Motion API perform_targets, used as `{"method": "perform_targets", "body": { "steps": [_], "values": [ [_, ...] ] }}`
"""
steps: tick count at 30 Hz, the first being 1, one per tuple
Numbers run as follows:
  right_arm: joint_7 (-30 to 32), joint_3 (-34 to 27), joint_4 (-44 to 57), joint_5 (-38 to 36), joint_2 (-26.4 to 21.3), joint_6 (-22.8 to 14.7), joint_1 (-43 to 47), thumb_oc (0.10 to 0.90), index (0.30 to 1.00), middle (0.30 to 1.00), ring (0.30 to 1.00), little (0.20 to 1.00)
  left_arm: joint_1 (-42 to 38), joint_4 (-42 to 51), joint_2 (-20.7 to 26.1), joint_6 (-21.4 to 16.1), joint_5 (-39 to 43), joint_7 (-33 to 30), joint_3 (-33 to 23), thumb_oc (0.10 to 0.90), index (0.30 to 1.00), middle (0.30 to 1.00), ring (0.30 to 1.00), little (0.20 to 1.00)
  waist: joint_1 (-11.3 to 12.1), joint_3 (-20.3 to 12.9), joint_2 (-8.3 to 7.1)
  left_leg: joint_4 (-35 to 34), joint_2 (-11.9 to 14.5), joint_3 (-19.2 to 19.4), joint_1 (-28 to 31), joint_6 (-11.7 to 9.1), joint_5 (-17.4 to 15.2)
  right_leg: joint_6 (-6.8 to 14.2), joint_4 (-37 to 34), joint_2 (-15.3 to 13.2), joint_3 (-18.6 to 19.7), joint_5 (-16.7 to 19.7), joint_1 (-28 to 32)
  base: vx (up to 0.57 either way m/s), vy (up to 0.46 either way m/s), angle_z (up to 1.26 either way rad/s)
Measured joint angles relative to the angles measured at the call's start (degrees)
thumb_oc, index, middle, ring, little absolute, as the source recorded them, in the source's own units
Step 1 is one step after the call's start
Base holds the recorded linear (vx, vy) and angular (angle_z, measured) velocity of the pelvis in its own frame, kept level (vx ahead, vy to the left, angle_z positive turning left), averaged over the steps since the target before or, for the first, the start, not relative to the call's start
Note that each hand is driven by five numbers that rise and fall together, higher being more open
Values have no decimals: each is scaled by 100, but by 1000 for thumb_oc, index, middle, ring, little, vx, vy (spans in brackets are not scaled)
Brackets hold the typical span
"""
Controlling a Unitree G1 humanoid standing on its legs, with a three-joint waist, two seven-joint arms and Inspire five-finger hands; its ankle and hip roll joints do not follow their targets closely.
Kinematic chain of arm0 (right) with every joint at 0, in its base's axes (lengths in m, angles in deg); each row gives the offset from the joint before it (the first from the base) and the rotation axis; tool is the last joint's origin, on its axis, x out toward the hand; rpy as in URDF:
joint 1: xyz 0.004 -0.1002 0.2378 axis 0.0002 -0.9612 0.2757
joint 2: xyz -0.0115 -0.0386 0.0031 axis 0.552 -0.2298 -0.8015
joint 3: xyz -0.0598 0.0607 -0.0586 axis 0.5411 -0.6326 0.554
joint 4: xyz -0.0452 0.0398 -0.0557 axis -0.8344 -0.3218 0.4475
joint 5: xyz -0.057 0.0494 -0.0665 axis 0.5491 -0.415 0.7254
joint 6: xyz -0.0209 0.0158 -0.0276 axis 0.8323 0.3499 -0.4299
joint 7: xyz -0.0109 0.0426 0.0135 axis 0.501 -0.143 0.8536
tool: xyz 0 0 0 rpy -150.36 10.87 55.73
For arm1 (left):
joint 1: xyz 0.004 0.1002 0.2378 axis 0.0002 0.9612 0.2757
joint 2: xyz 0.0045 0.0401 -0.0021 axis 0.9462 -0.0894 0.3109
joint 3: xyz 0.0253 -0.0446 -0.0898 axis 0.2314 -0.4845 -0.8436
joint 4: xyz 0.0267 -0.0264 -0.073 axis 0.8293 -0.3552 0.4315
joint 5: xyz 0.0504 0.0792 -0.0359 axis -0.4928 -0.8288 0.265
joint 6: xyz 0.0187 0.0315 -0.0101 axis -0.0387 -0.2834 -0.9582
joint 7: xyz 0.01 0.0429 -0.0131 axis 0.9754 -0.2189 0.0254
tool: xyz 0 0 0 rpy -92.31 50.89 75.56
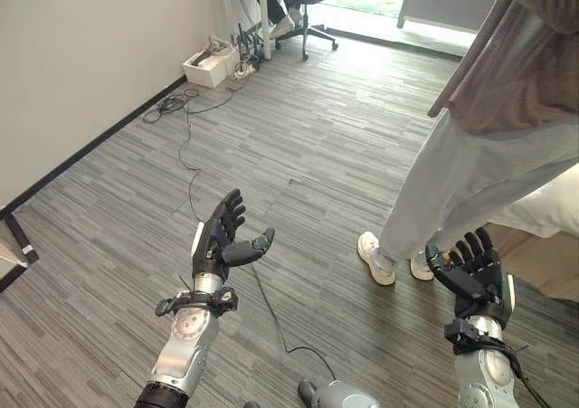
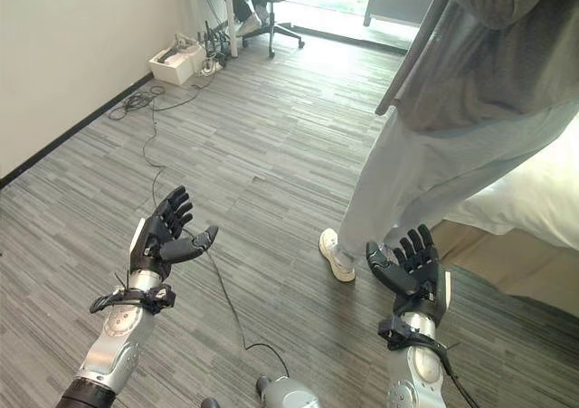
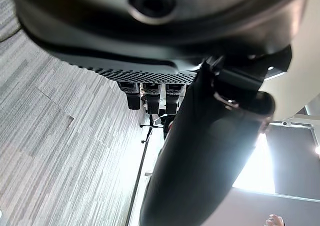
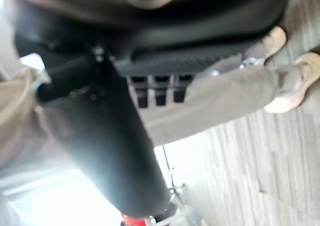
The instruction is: Pick up bed clothes into laundry basket.
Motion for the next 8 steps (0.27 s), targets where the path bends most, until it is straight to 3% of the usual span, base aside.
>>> {"method": "perform_targets", "body": {
  "steps": [8],
  "values": [
    [-76, 1, 0, -5, 0, 1, -124, 800, 900, 900, 900, 900, 141, 0, -81, 0, 6, 1, -104, 800, 900, 900, 900, 900, 19, -160, 18, -2, -11, 4, 7, -14, 6, -1, 16, -6, 24, -2, -22, 2, -1, -1]
  ]
}}
